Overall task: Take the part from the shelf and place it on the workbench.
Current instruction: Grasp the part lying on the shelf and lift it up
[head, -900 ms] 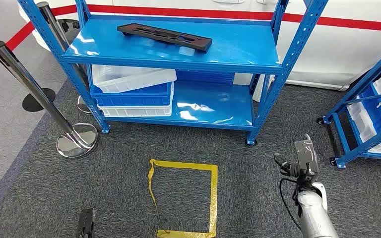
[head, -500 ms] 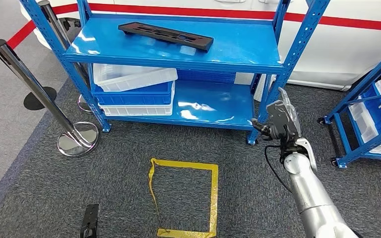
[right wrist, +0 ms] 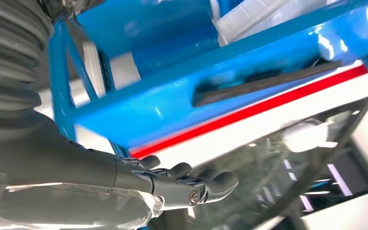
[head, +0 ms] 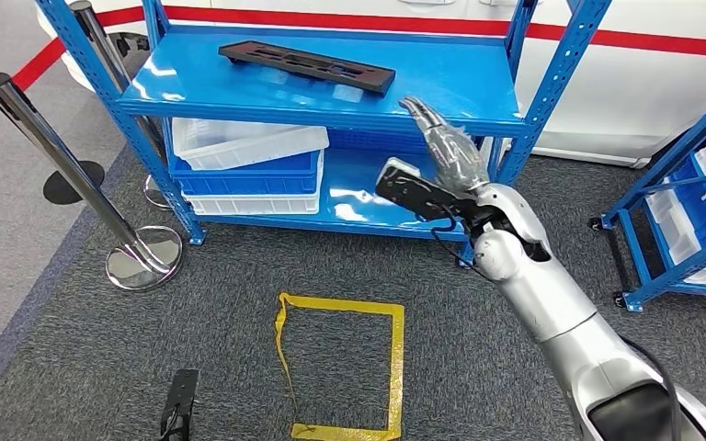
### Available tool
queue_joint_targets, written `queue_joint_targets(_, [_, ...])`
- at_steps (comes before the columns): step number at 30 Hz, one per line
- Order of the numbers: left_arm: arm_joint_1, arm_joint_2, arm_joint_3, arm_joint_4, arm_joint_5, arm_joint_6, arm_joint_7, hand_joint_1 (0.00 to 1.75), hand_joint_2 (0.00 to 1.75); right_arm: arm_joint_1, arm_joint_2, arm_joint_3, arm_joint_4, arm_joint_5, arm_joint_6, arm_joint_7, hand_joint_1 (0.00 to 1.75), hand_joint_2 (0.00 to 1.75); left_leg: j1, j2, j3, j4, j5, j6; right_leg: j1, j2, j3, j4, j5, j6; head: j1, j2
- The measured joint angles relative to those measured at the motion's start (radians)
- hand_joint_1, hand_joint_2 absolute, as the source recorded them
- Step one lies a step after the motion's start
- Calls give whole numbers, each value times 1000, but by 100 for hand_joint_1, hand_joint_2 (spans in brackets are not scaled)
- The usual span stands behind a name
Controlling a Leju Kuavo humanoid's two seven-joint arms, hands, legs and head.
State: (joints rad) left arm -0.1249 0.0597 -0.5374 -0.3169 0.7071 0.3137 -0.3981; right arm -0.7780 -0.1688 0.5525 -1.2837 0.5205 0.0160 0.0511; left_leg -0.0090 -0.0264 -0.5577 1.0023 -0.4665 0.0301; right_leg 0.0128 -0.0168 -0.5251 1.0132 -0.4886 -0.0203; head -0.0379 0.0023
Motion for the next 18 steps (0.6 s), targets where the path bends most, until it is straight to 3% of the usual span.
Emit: queue_joint_targets(18, [-41, 1, -115, 9, -45, 14, 26, 0, 0, -254, 70, 424, -43, 208, 213, 89, 0, 175, 0, 0, -1, 0, 0, 0, 0, 0, -2, 0, 0, 0, 0, 0])
